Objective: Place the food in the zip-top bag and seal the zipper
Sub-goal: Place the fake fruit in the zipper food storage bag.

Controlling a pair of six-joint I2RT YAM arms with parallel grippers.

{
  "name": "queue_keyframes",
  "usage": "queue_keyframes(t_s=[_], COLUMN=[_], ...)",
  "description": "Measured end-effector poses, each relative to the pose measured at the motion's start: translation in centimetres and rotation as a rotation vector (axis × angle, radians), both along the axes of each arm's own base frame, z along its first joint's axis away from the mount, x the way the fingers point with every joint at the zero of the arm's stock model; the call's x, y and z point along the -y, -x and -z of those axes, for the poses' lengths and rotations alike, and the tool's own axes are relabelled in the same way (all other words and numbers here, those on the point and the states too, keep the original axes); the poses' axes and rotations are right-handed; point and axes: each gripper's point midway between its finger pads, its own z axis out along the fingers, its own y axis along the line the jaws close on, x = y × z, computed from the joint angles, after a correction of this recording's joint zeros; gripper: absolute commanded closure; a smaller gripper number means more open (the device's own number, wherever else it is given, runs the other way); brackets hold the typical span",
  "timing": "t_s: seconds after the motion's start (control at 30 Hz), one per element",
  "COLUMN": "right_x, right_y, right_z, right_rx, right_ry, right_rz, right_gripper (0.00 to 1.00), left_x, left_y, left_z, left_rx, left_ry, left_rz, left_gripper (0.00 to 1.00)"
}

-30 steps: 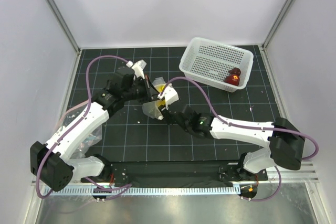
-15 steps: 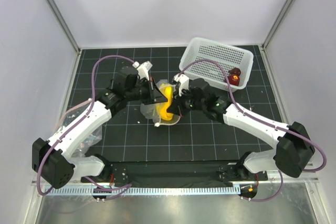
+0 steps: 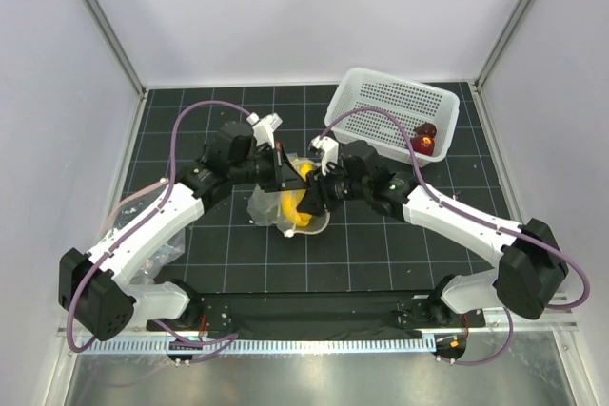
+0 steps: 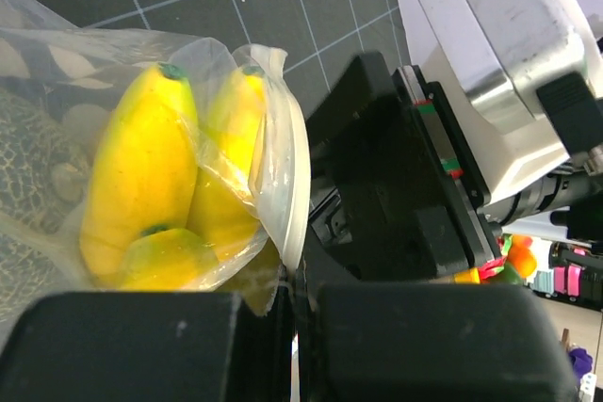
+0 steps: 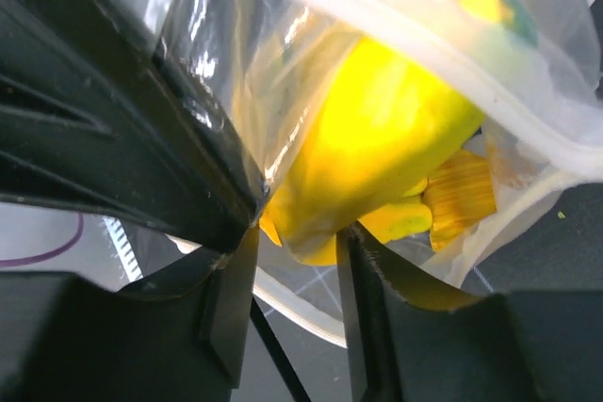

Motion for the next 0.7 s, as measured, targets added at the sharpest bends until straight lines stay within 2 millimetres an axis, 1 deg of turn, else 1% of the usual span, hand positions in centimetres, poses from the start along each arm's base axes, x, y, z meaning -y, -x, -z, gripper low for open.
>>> queue_keyframes(t_s=[0.03,0.07,0.17,0.2,0.23,0.33,0.4,0.43,0.47,0.5,0.53,0.6,0.63,0.7], right_x=[-0.1,-0.2,-0.2,-0.1,0.2,0.8,1.2,1.3,1.3,1.2,1.1,0.9,0.8,0.5], right_y=[-0.1,-0.1,-0.5,-0.7,-0.8,-1.1,-1.2,-1.3,-1.3,-1.4,-1.5,-1.4,-1.5,-1.2], right_z=[0.0,0.0,0.1,0.1,0.2,-0.1,-0.4,-0.5,-0.6,-0.7,-0.7,-0.4,-0.4,-0.4], right_rx=[0.002,0.005,0.016,0.024,0.036,0.079,0.111,0.121,0.128,0.134,0.136,0.126,0.121,0.104], right_ry=[-0.008,-0.018,-0.031,-0.033,-0.033,-0.042,-0.05,-0.055,-0.058,-0.061,-0.063,-0.06,-0.06,-0.062], right_rz=[0.002,0.005,0.031,0.043,0.063,0.098,0.116,0.121,0.121,0.119,0.116,0.109,0.108,0.093], right_gripper=[0.48,0.44,0.37,0.34,0.34,0.23,0.23,0.25,0.35,0.42,0.59,0.74,0.83,0.88], left_x=[0.0,0.1,0.5,0.6,0.7,0.9,1.1,1.1,1.2,1.2,1.2,1.2,1.2,1.2], left_y=[0.1,0.1,0.3,0.3,0.3,0.3,0.3,0.3,0.3,0.3,0.2,0.3,0.3,0.2], left_z=[-0.1,-0.2,-0.7,-0.9,-1.1,-1.5,-1.8,-1.8,-1.9,-2.0,-2.0,-2.1,-2.1,-2.0], left_rx=[-0.001,-0.001,0.003,0.005,0.002,0.004,0.003,0.003,0.004,0.004,0.006,0.008,0.008,0.008], left_ry=[0.003,0.009,0.035,0.043,0.055,0.072,0.084,0.088,0.092,0.095,0.097,0.099,0.098,0.098], left_rz=[0.004,0.009,0.026,0.028,0.031,0.035,0.034,0.034,0.034,0.035,0.036,0.038,0.037,0.038], left_gripper=[1.0,1.0,1.0,1.0,1.0,1.0,1.0,0.99,0.99,1.0,1.0,1.0,1.0,1.0])
